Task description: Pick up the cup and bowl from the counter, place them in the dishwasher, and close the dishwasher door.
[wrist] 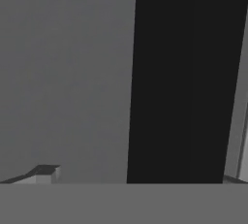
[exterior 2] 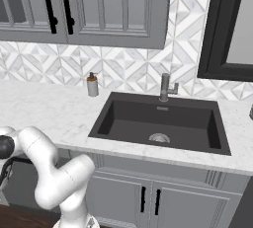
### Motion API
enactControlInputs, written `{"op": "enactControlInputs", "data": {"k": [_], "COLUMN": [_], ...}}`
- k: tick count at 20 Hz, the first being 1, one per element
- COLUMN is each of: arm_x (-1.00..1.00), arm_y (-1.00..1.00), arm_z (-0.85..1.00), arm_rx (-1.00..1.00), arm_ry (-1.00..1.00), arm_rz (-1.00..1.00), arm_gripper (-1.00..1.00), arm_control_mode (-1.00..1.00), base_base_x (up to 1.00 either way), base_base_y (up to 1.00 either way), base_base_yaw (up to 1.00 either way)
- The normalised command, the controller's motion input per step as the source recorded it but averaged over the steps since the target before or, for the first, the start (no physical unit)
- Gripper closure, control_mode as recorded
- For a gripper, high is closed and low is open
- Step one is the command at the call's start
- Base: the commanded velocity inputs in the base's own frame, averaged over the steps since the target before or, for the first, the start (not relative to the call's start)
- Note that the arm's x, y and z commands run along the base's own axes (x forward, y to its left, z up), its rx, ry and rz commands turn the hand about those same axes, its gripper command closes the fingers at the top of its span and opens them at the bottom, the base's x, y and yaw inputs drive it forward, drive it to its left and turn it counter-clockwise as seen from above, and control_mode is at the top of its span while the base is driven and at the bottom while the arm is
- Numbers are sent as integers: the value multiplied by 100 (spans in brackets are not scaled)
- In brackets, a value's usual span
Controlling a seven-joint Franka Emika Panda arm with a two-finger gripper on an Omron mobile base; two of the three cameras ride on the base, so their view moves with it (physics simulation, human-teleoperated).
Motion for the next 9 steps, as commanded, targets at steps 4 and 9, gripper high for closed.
{"op": "enactControlInputs", "data": {"k": [4,9], "arm_x": [100,100], "arm_y": [-59,-37], "arm_z": [-3,-30], "arm_rx": [5,4], "arm_ry": [-2,-7], "arm_rz": [0,0], "arm_gripper": [-100,-100], "arm_control_mode": [-100,-100], "base_base_x": [0,0], "base_base_y": [0,0], "base_base_yaw": [0,0]}}
